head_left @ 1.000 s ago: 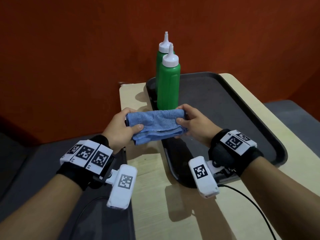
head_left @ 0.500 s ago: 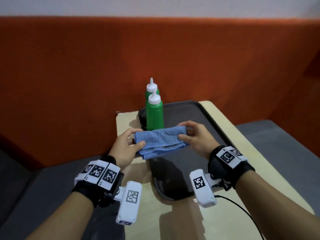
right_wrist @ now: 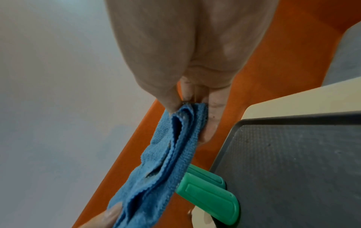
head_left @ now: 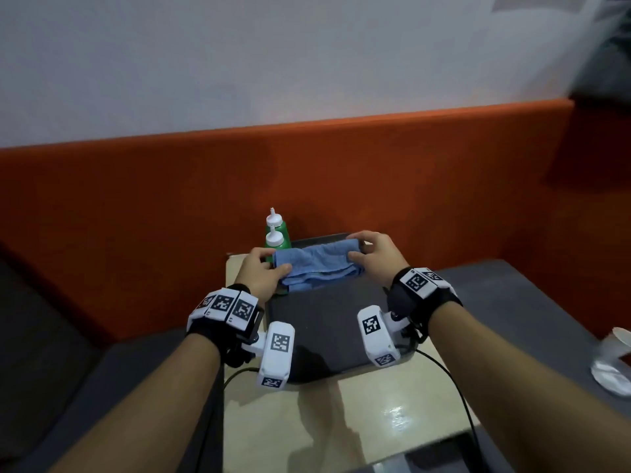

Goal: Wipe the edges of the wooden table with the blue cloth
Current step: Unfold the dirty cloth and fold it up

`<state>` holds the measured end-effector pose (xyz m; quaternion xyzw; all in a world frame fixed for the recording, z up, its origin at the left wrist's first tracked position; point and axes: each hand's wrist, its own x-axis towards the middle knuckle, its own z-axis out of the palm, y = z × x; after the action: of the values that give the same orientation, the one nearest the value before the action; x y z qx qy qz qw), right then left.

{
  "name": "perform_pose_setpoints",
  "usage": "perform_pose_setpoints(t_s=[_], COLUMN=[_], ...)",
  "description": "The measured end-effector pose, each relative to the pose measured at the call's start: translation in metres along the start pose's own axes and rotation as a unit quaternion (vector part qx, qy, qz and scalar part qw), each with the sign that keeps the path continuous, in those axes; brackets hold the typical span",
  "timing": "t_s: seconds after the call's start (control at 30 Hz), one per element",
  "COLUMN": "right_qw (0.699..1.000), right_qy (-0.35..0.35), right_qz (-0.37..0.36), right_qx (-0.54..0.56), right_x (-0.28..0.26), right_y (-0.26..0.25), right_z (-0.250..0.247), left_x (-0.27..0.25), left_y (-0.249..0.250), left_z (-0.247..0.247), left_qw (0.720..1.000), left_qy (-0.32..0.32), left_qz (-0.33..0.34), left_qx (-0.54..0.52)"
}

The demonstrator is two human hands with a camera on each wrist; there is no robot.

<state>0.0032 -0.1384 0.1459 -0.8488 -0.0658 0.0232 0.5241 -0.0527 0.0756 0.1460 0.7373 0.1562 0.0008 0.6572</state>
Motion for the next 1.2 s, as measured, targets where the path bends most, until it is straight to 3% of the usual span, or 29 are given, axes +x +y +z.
perform_pose_setpoints(t_s=[0.17, 0.47, 0.93, 1.07, 1.2], right_qw=[0.999, 0.998, 0.993, 0.982, 0.967], right_qy=[-0.012, -0.046, -0.027, -0.048, -0.07], right_qz=[0.007, 0.047, 0.107, 0.148, 0.145], right_qx=[-0.041, -0.024, -0.045, -0.103, -0.199], right_x=[0.015, 0.057, 0.118, 0.124, 0.127], right_y=[0.034, 0.112, 0.183, 0.195, 0.195], right_z=[-0.022, 0.016, 0.059, 0.067, 0.069], left_x=[0.01, 0.056, 0.156, 0.156, 0.149], left_y=[-0.017, -0.088, -0.182, -0.186, -0.177], left_z=[0.037, 0.073, 0.083, 0.09, 0.091], left_qw=[0.997, 0.985, 0.969, 0.961, 0.95], left_qy=[0.077, 0.151, 0.175, 0.19, 0.204], left_qz=[-0.015, -0.08, -0.17, -0.18, -0.155], left_qx=[0.012, 0.036, 0.042, 0.094, 0.179])
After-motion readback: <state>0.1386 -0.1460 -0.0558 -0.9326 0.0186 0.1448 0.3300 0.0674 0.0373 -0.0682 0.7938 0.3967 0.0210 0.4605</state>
